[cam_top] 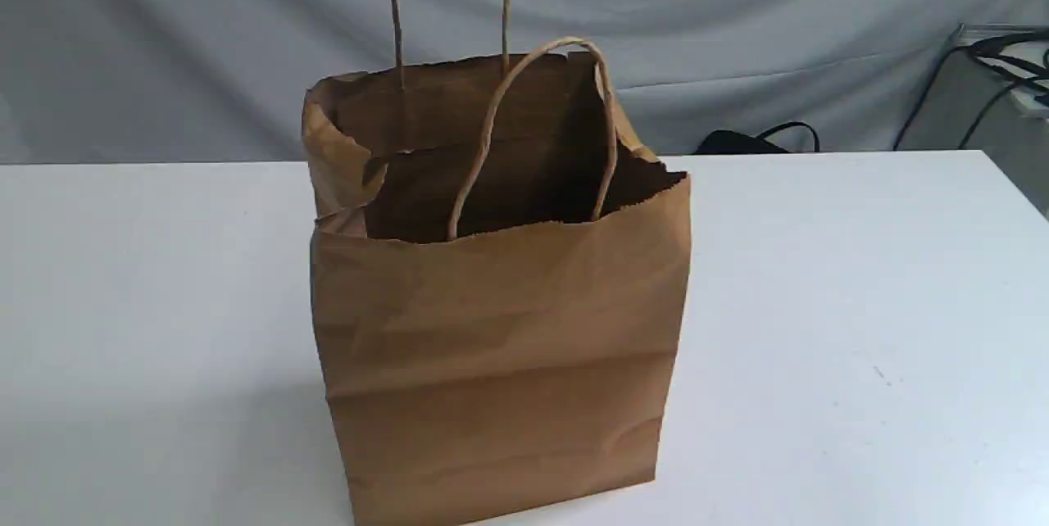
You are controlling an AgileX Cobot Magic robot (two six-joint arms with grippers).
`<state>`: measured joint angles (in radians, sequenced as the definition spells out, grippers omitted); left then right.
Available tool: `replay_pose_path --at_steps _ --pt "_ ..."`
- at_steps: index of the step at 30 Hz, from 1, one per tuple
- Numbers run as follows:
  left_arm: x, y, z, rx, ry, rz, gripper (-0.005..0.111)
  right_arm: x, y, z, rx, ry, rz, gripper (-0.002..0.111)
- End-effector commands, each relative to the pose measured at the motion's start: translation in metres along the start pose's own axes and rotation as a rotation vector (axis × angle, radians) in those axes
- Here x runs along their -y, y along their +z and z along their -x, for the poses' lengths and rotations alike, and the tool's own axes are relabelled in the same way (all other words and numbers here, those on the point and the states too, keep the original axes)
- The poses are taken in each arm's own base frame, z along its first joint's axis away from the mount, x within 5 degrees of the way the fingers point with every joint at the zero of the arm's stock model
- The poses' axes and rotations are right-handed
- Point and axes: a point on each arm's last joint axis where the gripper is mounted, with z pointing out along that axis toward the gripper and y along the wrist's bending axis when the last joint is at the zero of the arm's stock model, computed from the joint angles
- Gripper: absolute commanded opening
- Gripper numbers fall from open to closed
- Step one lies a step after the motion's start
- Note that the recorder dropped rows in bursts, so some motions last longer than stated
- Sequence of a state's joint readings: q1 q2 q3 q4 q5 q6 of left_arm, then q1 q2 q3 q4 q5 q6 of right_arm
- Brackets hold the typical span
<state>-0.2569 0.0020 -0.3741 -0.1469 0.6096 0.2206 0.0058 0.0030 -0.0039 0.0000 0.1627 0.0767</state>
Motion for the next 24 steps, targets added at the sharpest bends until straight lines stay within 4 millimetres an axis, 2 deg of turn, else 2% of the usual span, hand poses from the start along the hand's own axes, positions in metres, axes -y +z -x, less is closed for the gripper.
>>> replay_pose_path --at_steps 1,24 --pt "-0.0002 0.0006 -0.0007 0.006 -0.002 0.005 0.000 0.0003 0.0000 -0.0017 -0.006 0.016 -0.004 0.000" --pt "-0.0016 0.0021 0.0002 0.034 -0.007 0.042 0.000 0.0003 0.0000 -0.0017 -0.006 0.018 -0.004 0.000"
